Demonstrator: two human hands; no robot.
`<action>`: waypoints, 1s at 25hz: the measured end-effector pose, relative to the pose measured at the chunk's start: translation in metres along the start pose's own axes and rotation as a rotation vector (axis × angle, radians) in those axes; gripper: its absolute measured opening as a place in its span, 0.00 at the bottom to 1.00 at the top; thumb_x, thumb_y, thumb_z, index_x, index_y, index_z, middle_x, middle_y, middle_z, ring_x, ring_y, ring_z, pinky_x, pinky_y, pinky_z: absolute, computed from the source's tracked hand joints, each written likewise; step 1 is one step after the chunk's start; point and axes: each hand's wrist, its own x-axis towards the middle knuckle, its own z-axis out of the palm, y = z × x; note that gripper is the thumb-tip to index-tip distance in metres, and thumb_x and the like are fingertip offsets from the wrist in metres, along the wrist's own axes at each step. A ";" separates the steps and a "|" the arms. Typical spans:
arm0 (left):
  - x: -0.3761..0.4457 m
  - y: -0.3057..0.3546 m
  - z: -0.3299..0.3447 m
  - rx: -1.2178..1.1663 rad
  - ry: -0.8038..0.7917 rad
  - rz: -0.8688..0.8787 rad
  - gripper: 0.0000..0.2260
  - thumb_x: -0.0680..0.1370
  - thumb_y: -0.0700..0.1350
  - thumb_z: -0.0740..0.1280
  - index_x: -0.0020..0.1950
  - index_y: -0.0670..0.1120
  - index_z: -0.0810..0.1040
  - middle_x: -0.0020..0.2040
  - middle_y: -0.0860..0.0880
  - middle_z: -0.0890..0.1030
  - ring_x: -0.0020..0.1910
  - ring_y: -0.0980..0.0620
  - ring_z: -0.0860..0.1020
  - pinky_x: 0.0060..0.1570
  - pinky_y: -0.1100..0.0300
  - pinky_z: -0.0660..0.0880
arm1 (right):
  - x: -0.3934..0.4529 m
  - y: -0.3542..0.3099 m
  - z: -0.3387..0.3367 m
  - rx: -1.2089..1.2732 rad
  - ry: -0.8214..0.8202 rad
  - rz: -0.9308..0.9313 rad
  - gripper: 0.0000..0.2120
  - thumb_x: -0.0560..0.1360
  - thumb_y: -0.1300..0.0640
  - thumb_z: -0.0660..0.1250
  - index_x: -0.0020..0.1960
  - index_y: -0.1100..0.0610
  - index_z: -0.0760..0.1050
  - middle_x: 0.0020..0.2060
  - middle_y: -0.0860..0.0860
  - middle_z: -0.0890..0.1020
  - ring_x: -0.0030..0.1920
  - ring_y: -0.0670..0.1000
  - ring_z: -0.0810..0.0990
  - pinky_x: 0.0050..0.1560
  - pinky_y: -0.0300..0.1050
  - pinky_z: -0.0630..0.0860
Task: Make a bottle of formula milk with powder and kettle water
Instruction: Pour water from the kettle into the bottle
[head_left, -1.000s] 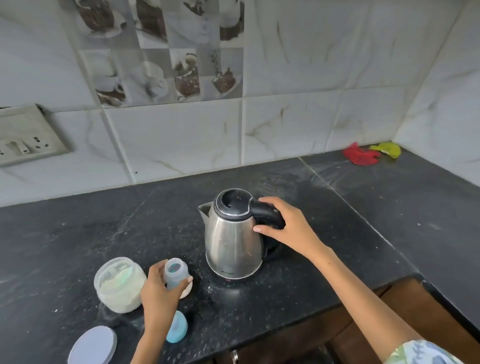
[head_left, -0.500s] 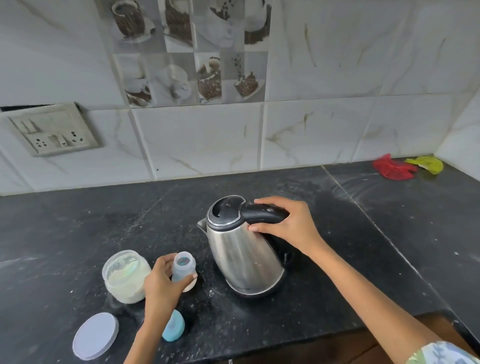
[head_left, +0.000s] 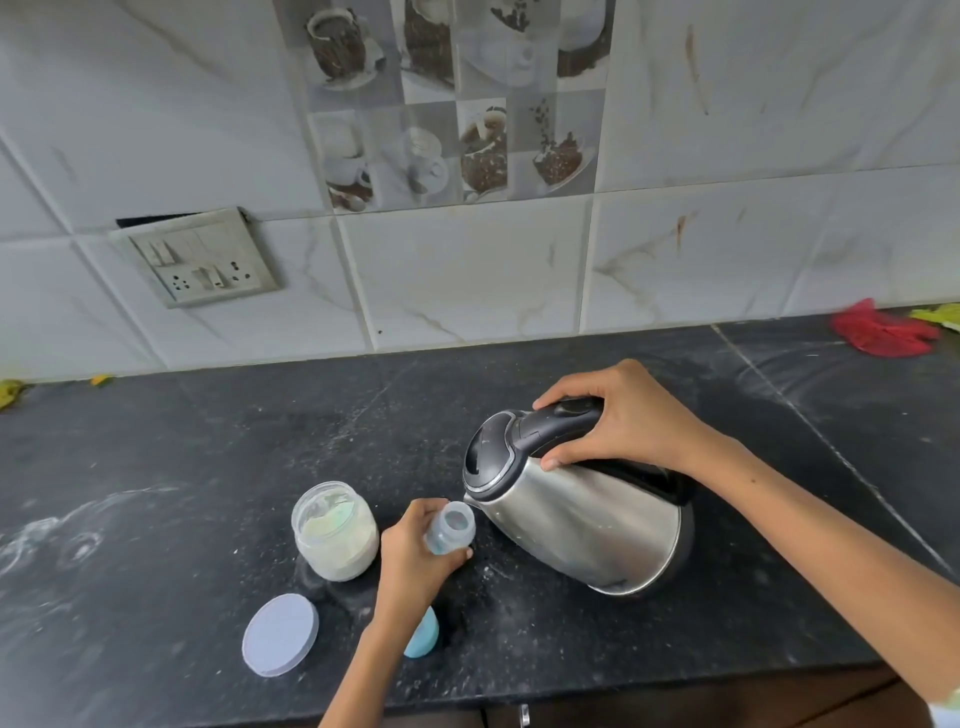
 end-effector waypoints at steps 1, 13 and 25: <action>0.001 0.000 -0.001 0.007 -0.006 0.010 0.23 0.60 0.38 0.80 0.50 0.50 0.77 0.47 0.57 0.83 0.47 0.62 0.80 0.46 0.64 0.76 | 0.003 -0.003 0.000 -0.023 -0.016 -0.005 0.22 0.58 0.44 0.81 0.51 0.44 0.83 0.40 0.39 0.85 0.42 0.40 0.82 0.48 0.44 0.78; 0.009 0.001 -0.003 0.041 -0.078 0.071 0.22 0.59 0.40 0.79 0.50 0.51 0.78 0.44 0.58 0.83 0.44 0.62 0.80 0.43 0.63 0.78 | 0.021 -0.022 0.001 -0.197 -0.177 -0.004 0.22 0.60 0.43 0.80 0.51 0.47 0.82 0.39 0.41 0.84 0.40 0.41 0.80 0.43 0.35 0.73; 0.014 0.000 -0.008 0.031 -0.109 0.067 0.23 0.59 0.39 0.80 0.49 0.52 0.78 0.44 0.59 0.82 0.44 0.66 0.79 0.41 0.73 0.74 | 0.030 -0.029 0.003 -0.248 -0.231 0.022 0.21 0.59 0.42 0.80 0.50 0.46 0.82 0.34 0.40 0.81 0.41 0.39 0.77 0.39 0.38 0.72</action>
